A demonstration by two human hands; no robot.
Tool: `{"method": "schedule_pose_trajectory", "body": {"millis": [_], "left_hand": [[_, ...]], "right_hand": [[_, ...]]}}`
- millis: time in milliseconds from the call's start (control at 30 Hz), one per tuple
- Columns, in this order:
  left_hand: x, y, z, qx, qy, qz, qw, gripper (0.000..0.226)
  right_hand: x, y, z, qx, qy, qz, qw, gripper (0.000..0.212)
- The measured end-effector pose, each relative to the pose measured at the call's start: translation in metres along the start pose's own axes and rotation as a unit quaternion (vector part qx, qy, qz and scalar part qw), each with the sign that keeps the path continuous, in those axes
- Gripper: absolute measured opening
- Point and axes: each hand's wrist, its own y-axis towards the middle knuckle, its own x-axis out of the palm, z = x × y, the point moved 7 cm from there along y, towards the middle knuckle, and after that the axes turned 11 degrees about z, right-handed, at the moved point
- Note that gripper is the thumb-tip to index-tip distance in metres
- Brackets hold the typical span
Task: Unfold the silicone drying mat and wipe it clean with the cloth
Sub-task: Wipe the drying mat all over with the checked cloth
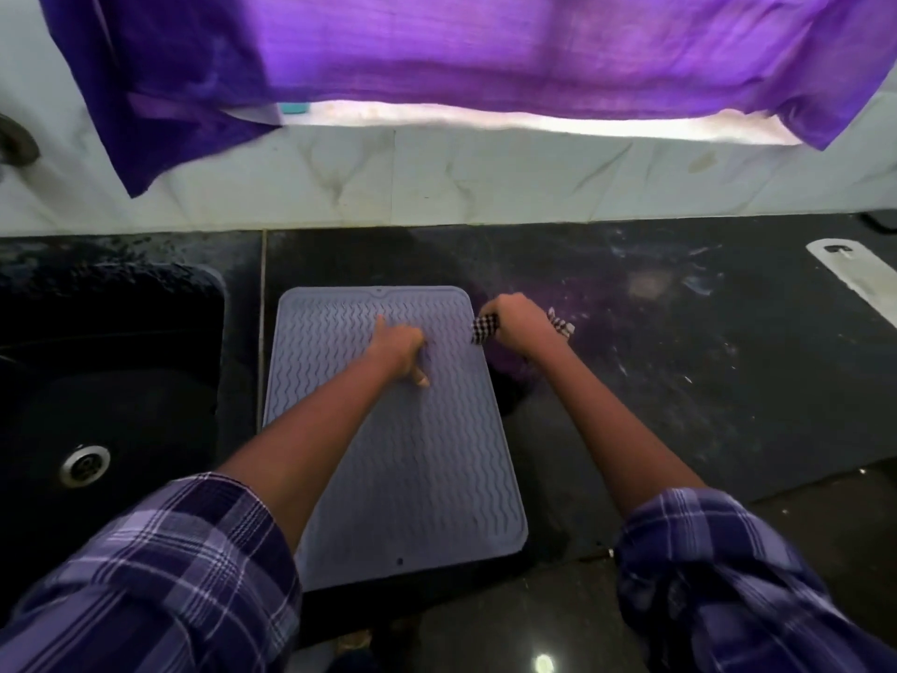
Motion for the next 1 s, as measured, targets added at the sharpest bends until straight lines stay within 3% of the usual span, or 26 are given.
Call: {"method": "schedule_pose_trajectory", "body": {"millis": [100,200,367,567,733,767,867,933,1000], "left_hand": [[0.007,0.022,-0.005,0.024,0.024,-0.037,0.999,0.098],[0.014,0.033,-0.009,0.03,0.083,-0.063,0.994,0.112],[0.01,0.041,-0.001,0.03,0.143,-0.054,0.988,0.11],[0.007,0.029,0.003,-0.002,0.165,-0.039,0.986,0.103],[0.007,-0.009,0.043,0.068,0.17,0.028,0.983,0.055],[0.013,-0.021,0.052,0.084,0.144,0.005,0.986,0.055],[0.044,-0.062,0.075,0.089,0.089,-0.06,0.99,0.087],[0.059,-0.079,0.079,0.082,0.098,-0.038,0.991,0.096],[0.065,-0.086,0.077,0.076,0.09,-0.007,0.993,0.091]], "right_hand": [[0.013,0.04,-0.006,-0.006,-0.018,0.046,0.999,0.041],[0.041,0.054,-0.01,-0.016,-0.022,0.006,1.0,0.041],[0.05,0.03,0.005,0.007,0.017,-0.056,0.998,0.04],[0.058,-0.059,0.01,0.019,0.036,-0.115,0.993,0.04],[0.06,-0.095,0.006,0.003,0.013,-0.073,0.997,0.039],[0.058,-0.095,0.003,-0.002,0.002,-0.066,0.998,0.039],[0.054,-0.103,-0.001,0.001,-0.007,-0.058,0.998,0.039],[0.055,-0.117,0.0,0.001,-0.004,-0.057,0.998,0.037],[0.058,-0.136,0.001,0.004,0.006,-0.06,0.998,0.036]]}}
